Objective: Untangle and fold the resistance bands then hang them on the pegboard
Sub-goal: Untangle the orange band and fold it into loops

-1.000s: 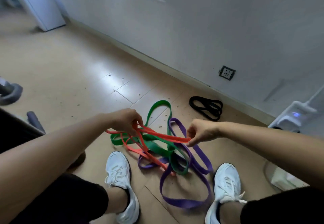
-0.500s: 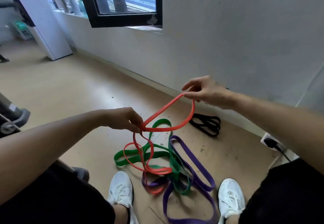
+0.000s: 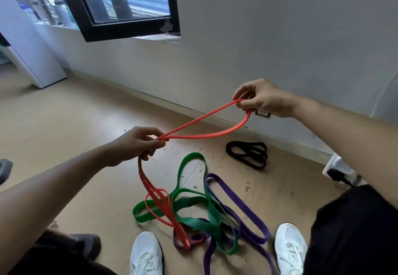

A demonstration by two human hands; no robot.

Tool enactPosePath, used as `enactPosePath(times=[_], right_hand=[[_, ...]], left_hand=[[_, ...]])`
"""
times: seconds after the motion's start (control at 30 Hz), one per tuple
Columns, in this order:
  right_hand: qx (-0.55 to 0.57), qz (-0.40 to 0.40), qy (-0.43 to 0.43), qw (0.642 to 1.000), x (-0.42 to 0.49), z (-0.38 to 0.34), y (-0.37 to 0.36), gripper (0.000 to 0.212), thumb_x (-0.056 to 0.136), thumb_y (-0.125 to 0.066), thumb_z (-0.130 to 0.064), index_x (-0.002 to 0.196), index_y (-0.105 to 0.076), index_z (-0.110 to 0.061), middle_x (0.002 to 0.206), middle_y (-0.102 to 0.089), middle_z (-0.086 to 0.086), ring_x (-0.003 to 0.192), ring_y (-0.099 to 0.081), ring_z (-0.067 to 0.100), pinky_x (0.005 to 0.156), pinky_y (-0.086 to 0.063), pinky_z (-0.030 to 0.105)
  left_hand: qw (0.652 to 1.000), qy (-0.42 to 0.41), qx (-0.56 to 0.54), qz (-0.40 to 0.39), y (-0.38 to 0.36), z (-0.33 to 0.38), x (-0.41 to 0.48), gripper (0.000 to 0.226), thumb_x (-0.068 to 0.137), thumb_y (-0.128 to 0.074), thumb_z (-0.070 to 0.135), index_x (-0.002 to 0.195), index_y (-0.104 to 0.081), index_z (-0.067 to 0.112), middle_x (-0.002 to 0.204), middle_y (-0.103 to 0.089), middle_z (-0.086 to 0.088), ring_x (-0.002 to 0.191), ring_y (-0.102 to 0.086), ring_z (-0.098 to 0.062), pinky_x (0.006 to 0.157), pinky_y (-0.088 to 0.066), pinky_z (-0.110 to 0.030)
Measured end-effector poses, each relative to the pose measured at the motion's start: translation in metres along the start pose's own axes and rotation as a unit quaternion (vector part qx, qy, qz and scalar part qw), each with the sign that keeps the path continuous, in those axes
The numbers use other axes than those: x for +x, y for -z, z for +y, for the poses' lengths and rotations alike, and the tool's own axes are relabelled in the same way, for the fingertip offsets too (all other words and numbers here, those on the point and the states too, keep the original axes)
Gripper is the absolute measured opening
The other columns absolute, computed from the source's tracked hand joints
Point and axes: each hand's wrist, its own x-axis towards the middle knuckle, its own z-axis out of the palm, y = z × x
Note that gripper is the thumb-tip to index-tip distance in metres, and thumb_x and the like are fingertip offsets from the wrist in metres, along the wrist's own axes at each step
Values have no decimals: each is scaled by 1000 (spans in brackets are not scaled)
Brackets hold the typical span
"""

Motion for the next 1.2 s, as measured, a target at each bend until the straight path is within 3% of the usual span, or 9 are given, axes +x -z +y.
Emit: enactPosePath(times=[0.13, 0.3, 0.47, 0.57, 0.7, 0.83, 0.97, 1.1, 1.2], right_hand=[[5, 24, -5, 1000, 11, 13, 13, 19, 89, -71, 4, 105, -73, -4, 88, -72, 6, 75, -70, 12, 69, -59, 24], [-14, 53, -40, 998, 17, 36, 15, 16, 90, -66, 9, 95, -70, -5, 84, -68, 12, 73, -68, 22, 65, -61, 25], [-24, 54, -70, 996, 22, 48, 16, 20, 90, -61, 16, 102, -70, 2, 90, -65, 17, 79, -68, 26, 69, -62, 25], [-45, 62, -77, 994, 19, 53, 19, 19, 87, -64, 15, 101, -70, 3, 86, -66, 14, 77, -66, 24, 60, -56, 16], [-148, -16, -109, 983, 14, 65, 14, 13, 84, -77, 0, 94, -74, -7, 87, -74, 8, 85, -71, 23, 80, -59, 32], [-180, -106, -96, 973, 10, 52, -5, 15, 82, -82, -9, 95, -76, -12, 91, -77, 4, 85, -71, 14, 83, -56, 29], [-102, -91, -62, 989, 11, 19, -26, 59, 81, -84, -12, 134, -59, -9, 121, -64, 3, 102, -63, 11, 84, -52, 15], [-139, -45, -14, 989, 23, -12, -46, 102, 76, -86, -15, 158, -26, -10, 156, -39, 10, 142, -40, 24, 113, -35, 27], [-109, -23, 33, 993, 22, -31, -54, 107, 71, -82, -21, 160, -23, -22, 164, -28, 3, 150, -26, 19, 121, -25, 32]], left_hand=[[999, -8, 42, -3, 9, -3, 11, 17, 95, -64, 24, 103, -76, 14, 70, -67, -2, 69, -64, -22, 68, -56, -28], [999, 4, 50, -2, 7, -5, 27, 29, 85, -68, 33, 106, -78, 17, 90, -76, -6, 92, -72, -26, 86, -61, -38], [997, -8, 57, 46, 7, -1, 43, 14, 88, -73, 16, 100, -79, 12, 88, -78, -7, 86, -75, -21, 80, -62, -30], [998, -9, 3, 64, 11, 5, 44, 17, 84, -76, 18, 97, -78, 7, 86, -78, -10, 86, -76, -24, 77, -62, -27], [979, -38, -163, 116, 12, 23, 46, 29, 81, -74, 22, 102, -74, 1, 85, -73, -13, 87, -73, -31, 81, -63, -32], [968, -81, -213, 109, 1, 49, 47, 32, 81, -72, 23, 103, -71, 0, 77, -67, -6, 78, -67, -26, 77, -63, -31], [974, -109, -181, 83, -11, 64, 50, 37, 79, -72, 26, 105, -73, 0, 87, -66, -11, 79, -65, -25, 82, -59, -37], [974, -128, -164, 90, -21, 77, 53, 38, 80, -72, 31, 103, -73, 0, 81, -62, -7, 72, -61, -20, 74, -58, -29], [979, -137, -121, 87, -26, 82, 55, 34, 84, -71, 30, 101, -73, 1, 72, -59, -2, 65, -56, -15, 64, -52, -24]])
